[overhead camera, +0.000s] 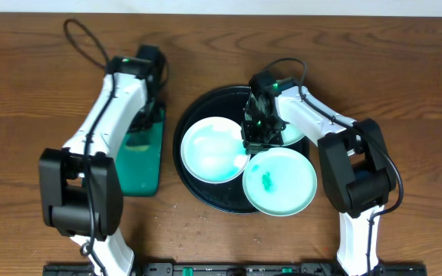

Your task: Clean dirty plates on tray and stack at the side

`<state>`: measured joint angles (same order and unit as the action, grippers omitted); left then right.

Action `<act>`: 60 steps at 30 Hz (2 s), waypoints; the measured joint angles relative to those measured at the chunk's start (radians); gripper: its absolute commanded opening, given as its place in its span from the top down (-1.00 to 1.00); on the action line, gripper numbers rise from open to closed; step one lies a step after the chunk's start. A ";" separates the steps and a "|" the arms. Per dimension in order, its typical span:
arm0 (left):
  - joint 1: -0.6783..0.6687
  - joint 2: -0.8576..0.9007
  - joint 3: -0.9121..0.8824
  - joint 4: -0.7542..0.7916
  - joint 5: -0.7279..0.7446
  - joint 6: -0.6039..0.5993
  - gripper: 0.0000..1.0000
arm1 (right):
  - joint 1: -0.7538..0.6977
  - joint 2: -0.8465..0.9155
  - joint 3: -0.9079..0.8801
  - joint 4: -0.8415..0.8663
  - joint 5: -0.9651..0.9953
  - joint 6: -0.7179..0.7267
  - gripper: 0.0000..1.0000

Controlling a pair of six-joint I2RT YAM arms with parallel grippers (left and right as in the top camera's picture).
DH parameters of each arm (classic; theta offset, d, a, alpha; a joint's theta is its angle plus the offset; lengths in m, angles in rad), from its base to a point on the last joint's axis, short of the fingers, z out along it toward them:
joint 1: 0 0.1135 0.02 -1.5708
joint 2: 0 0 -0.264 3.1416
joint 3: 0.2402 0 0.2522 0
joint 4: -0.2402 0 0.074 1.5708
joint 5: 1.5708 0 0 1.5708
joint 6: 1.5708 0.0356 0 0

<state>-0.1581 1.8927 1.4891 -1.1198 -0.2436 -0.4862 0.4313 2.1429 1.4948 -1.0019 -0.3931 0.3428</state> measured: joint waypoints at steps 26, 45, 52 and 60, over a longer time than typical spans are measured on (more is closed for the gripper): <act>0.167 0.000 -0.296 0.269 0.246 0.173 -0.34 | 0.000 0.000 0.000 0.000 0.001 -0.019 0.97; 0.137 -0.640 -0.296 0.150 0.334 0.173 -0.56 | 0.000 0.000 0.000 0.004 0.001 -0.019 0.98; 0.074 -0.879 -0.296 0.020 0.346 0.173 -0.57 | 0.000 0.000 -0.002 0.013 -0.002 -0.034 0.97; 0.064 -0.958 -0.296 -0.051 0.346 0.172 -0.57 | -0.003 0.000 -0.007 0.027 -0.027 -0.055 0.97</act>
<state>-0.0937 0.9348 1.1934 -1.1713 0.1028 -0.3138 0.4278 2.1426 1.4879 -0.9745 -0.4198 0.2874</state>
